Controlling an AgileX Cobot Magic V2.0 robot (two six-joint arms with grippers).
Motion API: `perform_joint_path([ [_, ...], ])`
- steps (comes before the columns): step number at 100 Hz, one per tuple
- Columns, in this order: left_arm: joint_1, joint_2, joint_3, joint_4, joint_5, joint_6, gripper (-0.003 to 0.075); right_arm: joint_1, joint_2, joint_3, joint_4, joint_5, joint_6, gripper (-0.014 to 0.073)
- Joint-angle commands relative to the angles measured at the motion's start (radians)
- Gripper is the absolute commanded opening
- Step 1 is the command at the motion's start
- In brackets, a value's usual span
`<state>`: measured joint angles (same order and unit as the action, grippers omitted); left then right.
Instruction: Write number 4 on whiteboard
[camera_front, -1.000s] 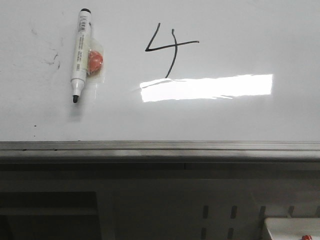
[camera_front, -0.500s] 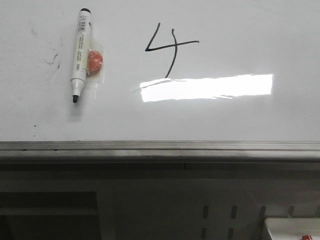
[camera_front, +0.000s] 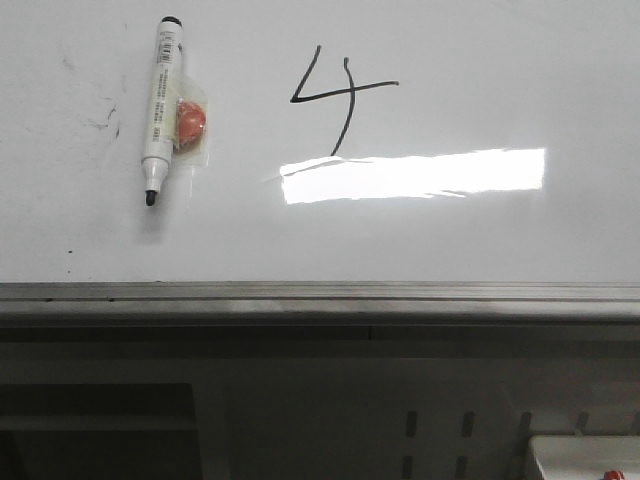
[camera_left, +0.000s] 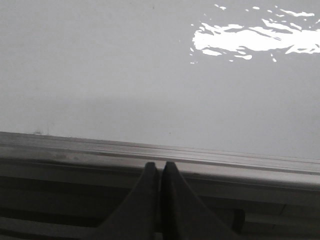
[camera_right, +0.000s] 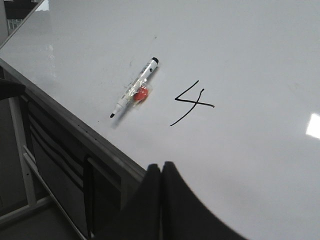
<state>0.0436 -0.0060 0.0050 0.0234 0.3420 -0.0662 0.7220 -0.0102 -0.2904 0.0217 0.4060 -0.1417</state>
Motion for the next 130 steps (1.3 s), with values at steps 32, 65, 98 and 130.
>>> perform_joint_path([
  [32,0.002,-0.025,0.033,-0.009,-0.046,-0.001,-0.0020,-0.229,0.006,-0.002,-0.013,-0.188,-0.010,-0.0064],
  [65,0.002,-0.025,0.033,-0.009,-0.046,-0.001,-0.0020,-0.722,0.006,0.128,0.031,-0.345,-0.010,-0.0064],
  [98,0.002,-0.025,0.033,-0.009,-0.046,-0.001,-0.0020,-0.805,-0.016,0.329,0.034,-0.363,0.080,-0.0064],
  [130,0.002,-0.025,0.033,-0.009,-0.046,-0.001,-0.0020,-0.805,-0.016,0.326,0.031,-0.091,0.094,-0.0064],
])
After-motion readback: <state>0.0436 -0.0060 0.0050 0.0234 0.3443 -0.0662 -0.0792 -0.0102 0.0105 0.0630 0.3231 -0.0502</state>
